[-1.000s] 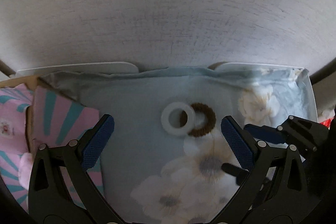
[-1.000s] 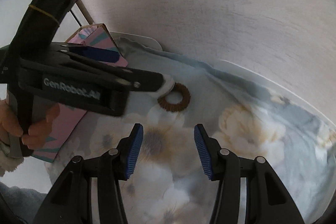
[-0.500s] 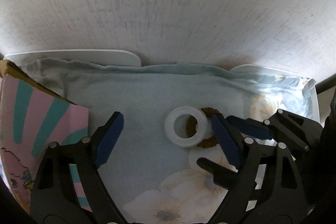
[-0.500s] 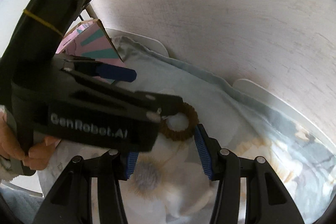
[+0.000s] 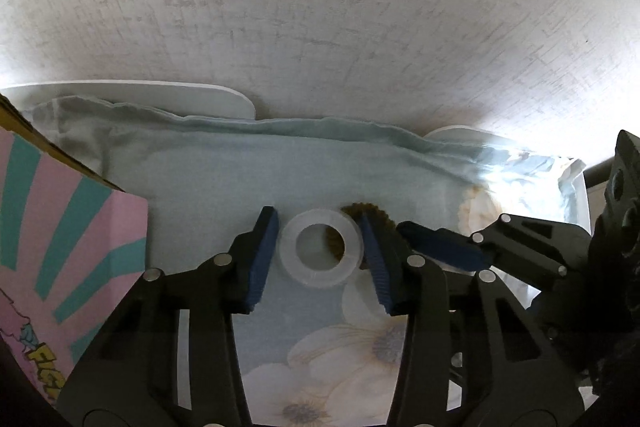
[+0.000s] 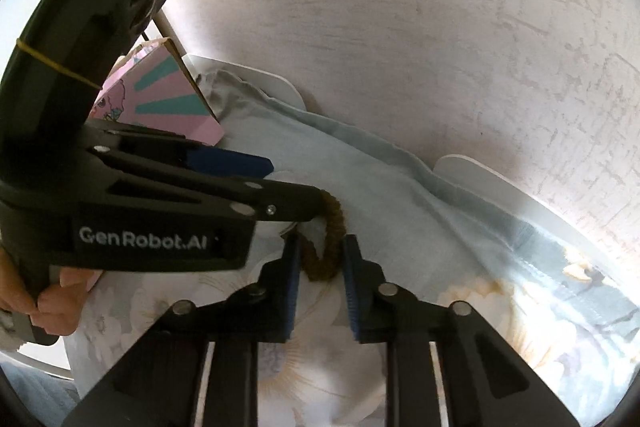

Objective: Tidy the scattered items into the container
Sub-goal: 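Grasp the white tape roll with the left gripper while the right grasps the brown hair tie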

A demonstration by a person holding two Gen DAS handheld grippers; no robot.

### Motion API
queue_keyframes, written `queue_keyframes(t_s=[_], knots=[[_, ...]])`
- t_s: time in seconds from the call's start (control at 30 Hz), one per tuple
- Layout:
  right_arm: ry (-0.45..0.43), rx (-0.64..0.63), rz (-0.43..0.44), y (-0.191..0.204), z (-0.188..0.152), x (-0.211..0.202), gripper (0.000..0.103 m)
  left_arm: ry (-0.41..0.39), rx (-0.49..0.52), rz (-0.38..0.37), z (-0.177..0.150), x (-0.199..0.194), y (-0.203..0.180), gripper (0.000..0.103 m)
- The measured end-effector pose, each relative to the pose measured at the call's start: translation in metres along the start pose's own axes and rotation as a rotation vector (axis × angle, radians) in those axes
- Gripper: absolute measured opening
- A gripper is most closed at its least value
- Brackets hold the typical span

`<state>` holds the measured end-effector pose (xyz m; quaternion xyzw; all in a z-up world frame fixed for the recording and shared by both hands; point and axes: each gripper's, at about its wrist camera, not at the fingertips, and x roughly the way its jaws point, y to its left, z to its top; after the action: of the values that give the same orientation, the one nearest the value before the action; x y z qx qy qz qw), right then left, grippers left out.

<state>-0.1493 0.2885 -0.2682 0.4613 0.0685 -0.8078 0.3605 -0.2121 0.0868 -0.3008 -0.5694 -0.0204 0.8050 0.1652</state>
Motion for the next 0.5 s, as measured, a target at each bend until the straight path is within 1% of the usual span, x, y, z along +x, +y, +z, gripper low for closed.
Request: queue_keyframes(t_s=[0.23,0.27,0.5], knots=[[-0.01,-0.008,-0.009,0.002,0.001,-0.001,0.013,-0.025,-0.028,-0.006,0.001,-0.01,0.014,0.04],[-0.01,-0.005,-0.009,0.005,0.007,0.017,0.013,-0.027,-0.033,-0.01,0.002,-0.012,0.016,0.04],[-0.015,0.026,-0.017,0.0,0.005,0.013,0.012,-0.012,-0.025,0.012,-0.001,-0.008,0.026,0.04]])
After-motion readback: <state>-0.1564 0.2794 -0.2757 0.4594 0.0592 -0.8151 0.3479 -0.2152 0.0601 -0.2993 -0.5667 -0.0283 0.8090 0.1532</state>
